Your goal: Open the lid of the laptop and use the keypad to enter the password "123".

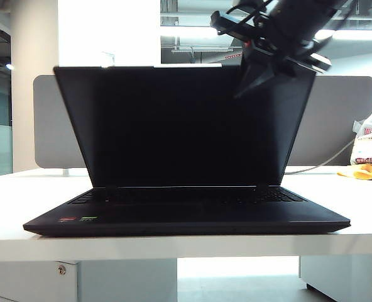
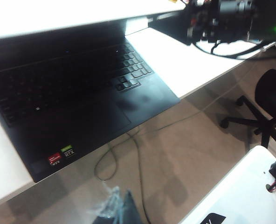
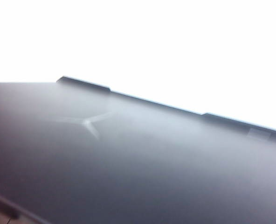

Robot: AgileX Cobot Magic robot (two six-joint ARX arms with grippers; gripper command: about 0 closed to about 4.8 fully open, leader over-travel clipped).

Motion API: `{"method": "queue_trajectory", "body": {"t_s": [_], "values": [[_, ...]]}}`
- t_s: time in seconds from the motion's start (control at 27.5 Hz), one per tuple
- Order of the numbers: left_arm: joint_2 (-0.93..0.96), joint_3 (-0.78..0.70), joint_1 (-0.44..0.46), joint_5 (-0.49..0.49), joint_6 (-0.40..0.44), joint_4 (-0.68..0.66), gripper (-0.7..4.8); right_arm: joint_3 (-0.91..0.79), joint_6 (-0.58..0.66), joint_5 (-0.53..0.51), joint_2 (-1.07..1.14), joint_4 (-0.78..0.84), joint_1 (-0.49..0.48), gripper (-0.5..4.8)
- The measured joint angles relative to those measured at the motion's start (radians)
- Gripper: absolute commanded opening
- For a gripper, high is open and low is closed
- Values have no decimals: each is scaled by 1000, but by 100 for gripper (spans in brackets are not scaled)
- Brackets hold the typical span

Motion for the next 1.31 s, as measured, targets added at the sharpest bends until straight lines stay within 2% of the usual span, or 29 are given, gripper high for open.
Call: {"method": "queue_trajectory", "body": {"t_s": [0.51, 0.76, 1.31], "values": [[18, 0, -1, -37, -4, 0, -3, 323, -63, -71, 251, -100, -83, -5], [39, 0, -1, -53, -3, 9, -3, 473, -71, -82, 330, -99, -133, -5], [53, 0, -1, -89, -3, 14, -4, 632, -71, -102, 459, -113, -159, -5]]}}
